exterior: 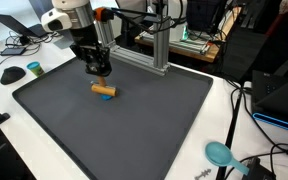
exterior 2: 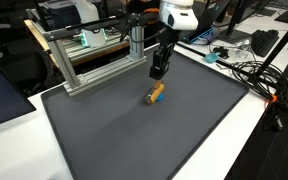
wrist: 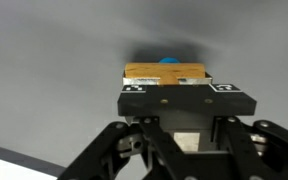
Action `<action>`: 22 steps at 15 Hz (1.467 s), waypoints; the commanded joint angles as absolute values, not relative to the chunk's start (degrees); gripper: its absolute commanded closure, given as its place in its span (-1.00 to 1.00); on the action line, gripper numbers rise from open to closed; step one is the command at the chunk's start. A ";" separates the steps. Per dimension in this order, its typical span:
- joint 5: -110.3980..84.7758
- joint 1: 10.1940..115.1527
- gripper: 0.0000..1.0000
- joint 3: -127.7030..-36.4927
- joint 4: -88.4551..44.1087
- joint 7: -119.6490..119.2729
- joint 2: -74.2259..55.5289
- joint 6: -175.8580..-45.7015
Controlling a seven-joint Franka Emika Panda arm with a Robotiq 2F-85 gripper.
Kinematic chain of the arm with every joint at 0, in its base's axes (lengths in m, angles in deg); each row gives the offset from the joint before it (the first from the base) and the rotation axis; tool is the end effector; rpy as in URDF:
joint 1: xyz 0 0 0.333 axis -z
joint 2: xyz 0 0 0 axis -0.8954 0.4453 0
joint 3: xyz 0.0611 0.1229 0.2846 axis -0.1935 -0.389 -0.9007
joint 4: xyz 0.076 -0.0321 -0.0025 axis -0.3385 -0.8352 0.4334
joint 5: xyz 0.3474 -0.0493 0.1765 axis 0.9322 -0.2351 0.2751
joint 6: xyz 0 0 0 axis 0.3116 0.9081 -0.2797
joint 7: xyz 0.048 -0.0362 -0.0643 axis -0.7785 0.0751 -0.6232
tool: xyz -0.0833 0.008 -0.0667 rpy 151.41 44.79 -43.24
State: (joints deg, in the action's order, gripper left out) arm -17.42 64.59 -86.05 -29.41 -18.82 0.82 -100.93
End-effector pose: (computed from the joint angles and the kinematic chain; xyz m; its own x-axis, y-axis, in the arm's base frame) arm 0.6586 -0.0169 0.3087 0.9536 0.2958 -0.0558 0.3000 -0.9492 0.0951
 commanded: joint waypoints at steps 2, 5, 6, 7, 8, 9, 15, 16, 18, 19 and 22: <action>-16.89 65.63 0.56 -86.33 -30.40 -20.08 5.78 -99.28; -16.73 65.72 0.56 -86.46 -30.19 -20.56 5.84 -98.97; -16.73 65.71 0.56 -86.50 -30.11 -20.70 5.87 -98.92; -16.76 65.71 0.56 -86.52 -30.04 -20.89 5.89 -98.78; -16.82 65.68 0.56 -86.52 -29.95 -20.99 5.93 -98.70; -16.87 65.65 0.56 -86.52 -29.89 -21.11 5.95 -98.58; -17.03 65.66 0.56 -86.42 -29.57 -21.41 5.99 -97.17; -17.07 65.68 0.56 -86.39 -29.52 -21.40 6.00 -97.07; -17.07 65.74 0.56 -86.40 -29.47 -21.48 5.99 -96.84; -17.05 65.79 0.56 -86.43 -29.45 -21.59 5.97 -96.75; -17.10 65.93 0.56 -86.47 -29.26 -21.96 6.08 -95.68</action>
State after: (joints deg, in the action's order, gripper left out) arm -17.33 65.20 -86.04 -28.94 -20.82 1.39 -96.15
